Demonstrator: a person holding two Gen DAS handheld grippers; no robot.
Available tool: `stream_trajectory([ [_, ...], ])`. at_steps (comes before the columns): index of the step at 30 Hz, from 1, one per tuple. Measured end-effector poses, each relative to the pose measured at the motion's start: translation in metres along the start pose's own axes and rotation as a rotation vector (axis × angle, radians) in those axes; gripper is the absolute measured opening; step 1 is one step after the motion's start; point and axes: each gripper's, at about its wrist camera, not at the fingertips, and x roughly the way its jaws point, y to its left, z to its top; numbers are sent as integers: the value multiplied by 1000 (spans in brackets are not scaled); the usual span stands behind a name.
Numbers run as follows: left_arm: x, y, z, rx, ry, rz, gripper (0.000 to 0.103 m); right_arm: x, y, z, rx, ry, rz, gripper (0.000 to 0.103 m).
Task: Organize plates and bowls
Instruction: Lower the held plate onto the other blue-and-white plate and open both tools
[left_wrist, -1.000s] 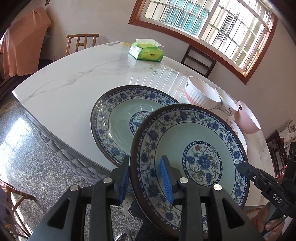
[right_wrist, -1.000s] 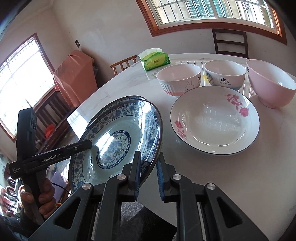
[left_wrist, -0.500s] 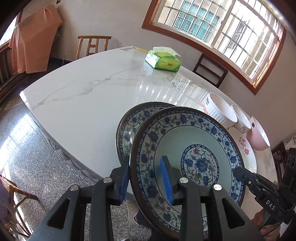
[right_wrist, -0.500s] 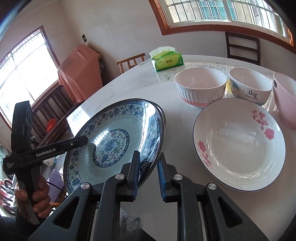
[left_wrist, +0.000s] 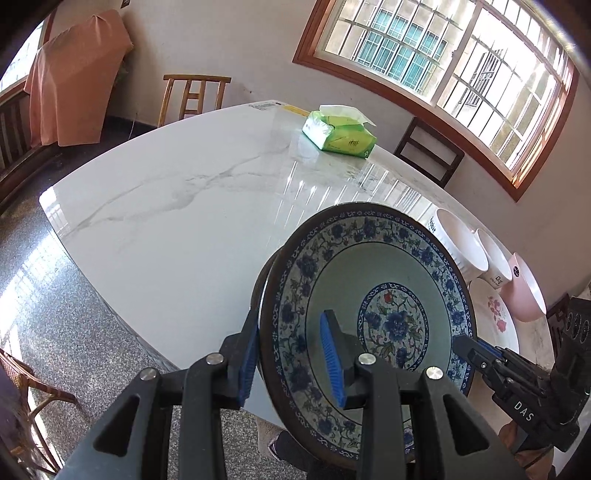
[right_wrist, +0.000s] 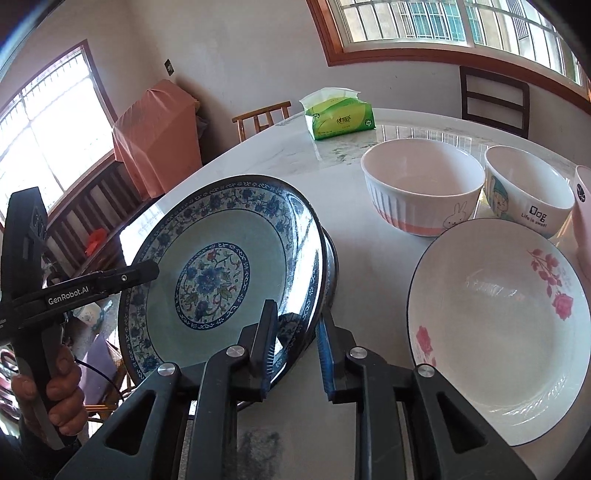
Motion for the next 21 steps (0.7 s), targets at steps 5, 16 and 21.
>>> stream_trajectory([
  [5,3,3,5,-7,-1,1,32,8,1,3,-4,3,-5,20],
  [16,13,10,6,-19,10,8,32,17,4,5,-15,6,-15,22],
  [21,17,14,5,-33,23,0,32,17,7,4,-33,-4,-28,22],
])
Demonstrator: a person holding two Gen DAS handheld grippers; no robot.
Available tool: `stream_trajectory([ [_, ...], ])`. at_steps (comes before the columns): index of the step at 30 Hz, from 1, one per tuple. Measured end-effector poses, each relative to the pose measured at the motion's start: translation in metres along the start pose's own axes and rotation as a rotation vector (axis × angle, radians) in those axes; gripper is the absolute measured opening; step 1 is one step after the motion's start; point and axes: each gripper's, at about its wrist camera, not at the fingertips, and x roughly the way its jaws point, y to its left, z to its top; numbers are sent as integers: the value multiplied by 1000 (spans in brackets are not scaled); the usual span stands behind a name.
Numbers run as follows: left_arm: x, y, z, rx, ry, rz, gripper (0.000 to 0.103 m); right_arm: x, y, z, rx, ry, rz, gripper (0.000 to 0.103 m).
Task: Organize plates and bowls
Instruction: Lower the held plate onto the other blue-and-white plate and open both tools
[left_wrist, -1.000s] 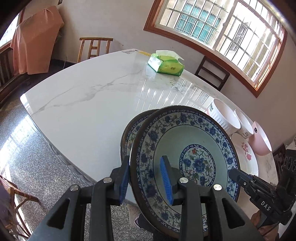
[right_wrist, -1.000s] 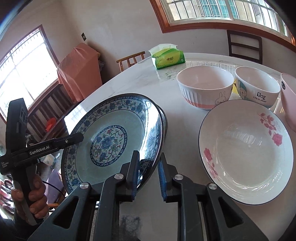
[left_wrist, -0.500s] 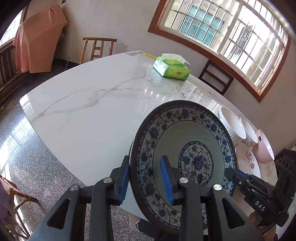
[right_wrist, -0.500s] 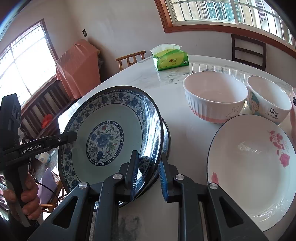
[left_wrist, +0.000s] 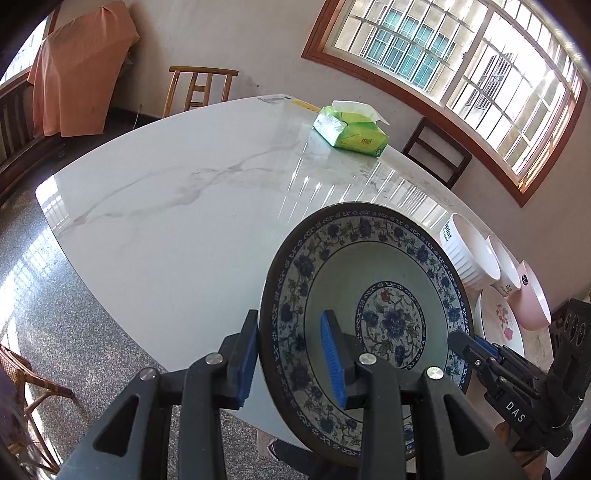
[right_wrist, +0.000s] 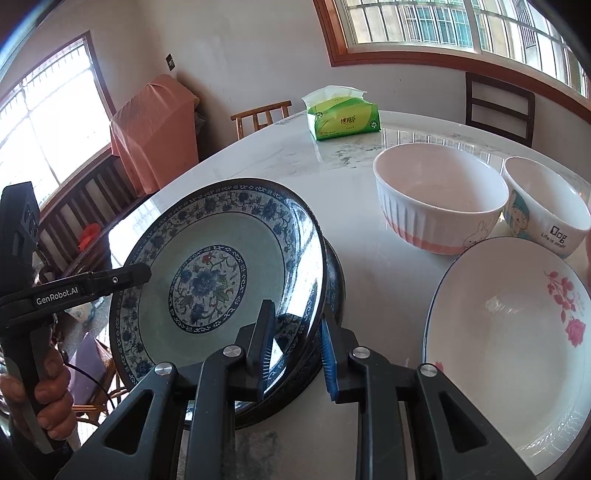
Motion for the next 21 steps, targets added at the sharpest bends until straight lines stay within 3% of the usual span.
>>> stream_trajectory([
  [17,9,7,-5,-4,19,-24,32,3,14,-3,-97,-55,-77,32],
  [21,9,4,-7,8,15,-24,32,3,17,-5,-118,-66,-84,43],
])
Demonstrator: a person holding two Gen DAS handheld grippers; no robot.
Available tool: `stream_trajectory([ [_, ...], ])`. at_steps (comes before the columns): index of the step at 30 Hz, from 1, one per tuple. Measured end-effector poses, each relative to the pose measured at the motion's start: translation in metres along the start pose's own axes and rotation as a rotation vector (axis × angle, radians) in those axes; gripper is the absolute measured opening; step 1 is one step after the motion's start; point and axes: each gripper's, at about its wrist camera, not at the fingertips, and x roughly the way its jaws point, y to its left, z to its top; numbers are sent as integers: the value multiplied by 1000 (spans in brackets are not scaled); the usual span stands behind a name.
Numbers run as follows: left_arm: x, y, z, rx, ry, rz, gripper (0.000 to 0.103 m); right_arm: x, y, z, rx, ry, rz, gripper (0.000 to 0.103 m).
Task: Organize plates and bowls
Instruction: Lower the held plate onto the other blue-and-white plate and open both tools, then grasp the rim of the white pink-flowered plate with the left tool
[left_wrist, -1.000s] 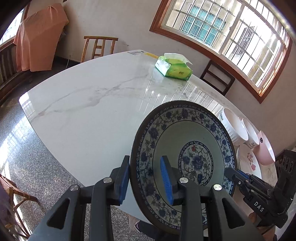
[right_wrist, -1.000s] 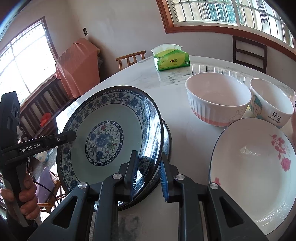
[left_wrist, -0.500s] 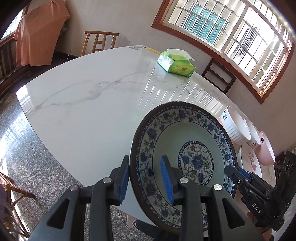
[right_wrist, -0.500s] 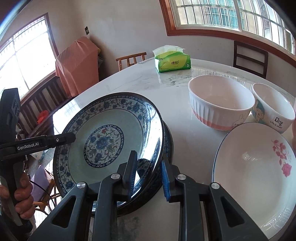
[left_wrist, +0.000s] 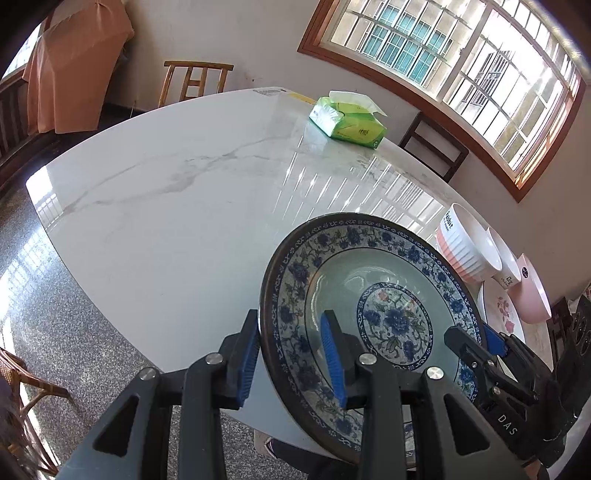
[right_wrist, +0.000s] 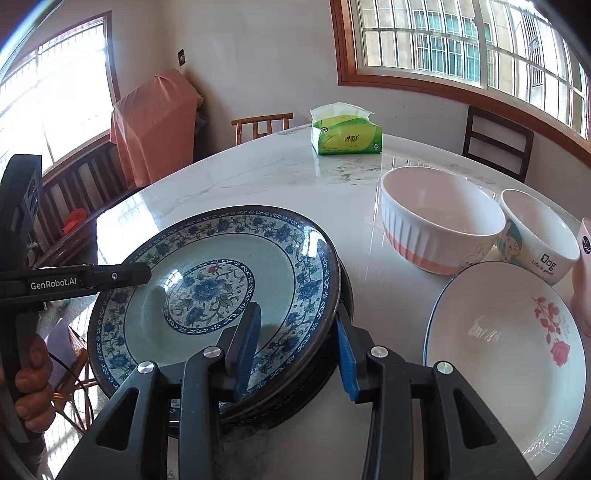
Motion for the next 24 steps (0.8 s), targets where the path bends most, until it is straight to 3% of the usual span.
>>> stream_trajectory([
  [3,-2,-1,-3,8,-16,-12,35,-2,5,0,-21,-11,-9,58],
  [7,-8,-9,-4,51,-58,25,36,-3,-6,2,37,-16,-10,66],
  [17,-19,-22,-13,35,-74,21,40,-32,-14,-5,70,-202,33,80],
  [24,-36,-60,-33,123,-85,29,43,-47,-28,-12,152,-305,36,86],
])
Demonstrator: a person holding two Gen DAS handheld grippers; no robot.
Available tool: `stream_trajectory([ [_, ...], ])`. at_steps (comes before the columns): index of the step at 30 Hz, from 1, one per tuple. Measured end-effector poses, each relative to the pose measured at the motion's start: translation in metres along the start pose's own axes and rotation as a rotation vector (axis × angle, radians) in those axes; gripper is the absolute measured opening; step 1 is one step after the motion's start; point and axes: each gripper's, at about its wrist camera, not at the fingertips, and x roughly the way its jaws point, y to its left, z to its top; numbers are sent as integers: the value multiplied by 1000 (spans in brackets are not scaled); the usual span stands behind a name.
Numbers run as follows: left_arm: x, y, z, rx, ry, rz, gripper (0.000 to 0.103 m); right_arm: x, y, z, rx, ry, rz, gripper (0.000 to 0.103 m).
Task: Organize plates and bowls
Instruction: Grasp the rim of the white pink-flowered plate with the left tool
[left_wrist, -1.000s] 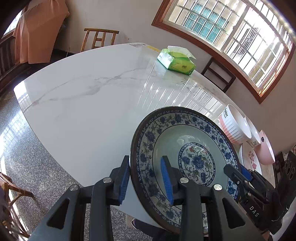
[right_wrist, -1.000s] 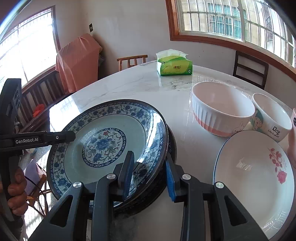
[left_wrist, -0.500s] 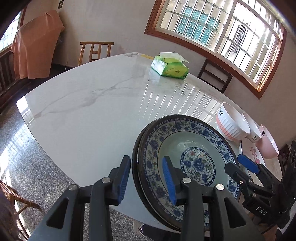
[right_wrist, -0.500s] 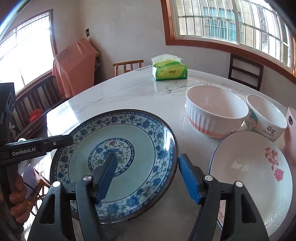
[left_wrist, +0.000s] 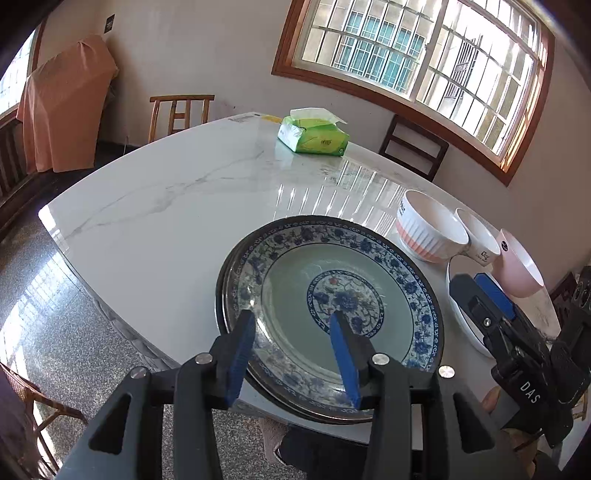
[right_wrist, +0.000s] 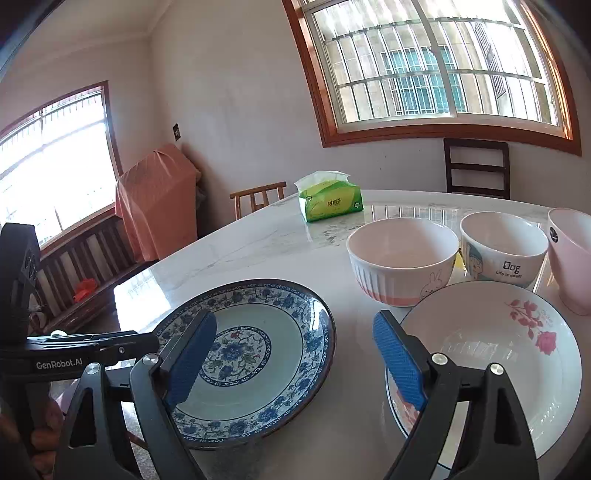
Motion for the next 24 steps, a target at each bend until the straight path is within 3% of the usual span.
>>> stream_trajectory([
  [6,-3,-45,-17,91,41,-42,43,-37,1,-11,-47,-75,-80,86],
  [9,-3,-73,-25,157,60,-70,43,-66,-16,-18,-22,-82,-111,86],
  [12,0,-102,-26,215,75,-107,43,-94,-45,-18,-13,-88,-197,86],
  [16,11,-134,-16,239,116,-167,44,-111,-111,-12,117,-29,-271,86],
  [19,24,-156,0,248,153,-211,44,-103,-160,-6,247,63,-260,80],
  [24,48,-179,23,243,195,-211,44,-85,-190,-6,272,128,-245,74],
])
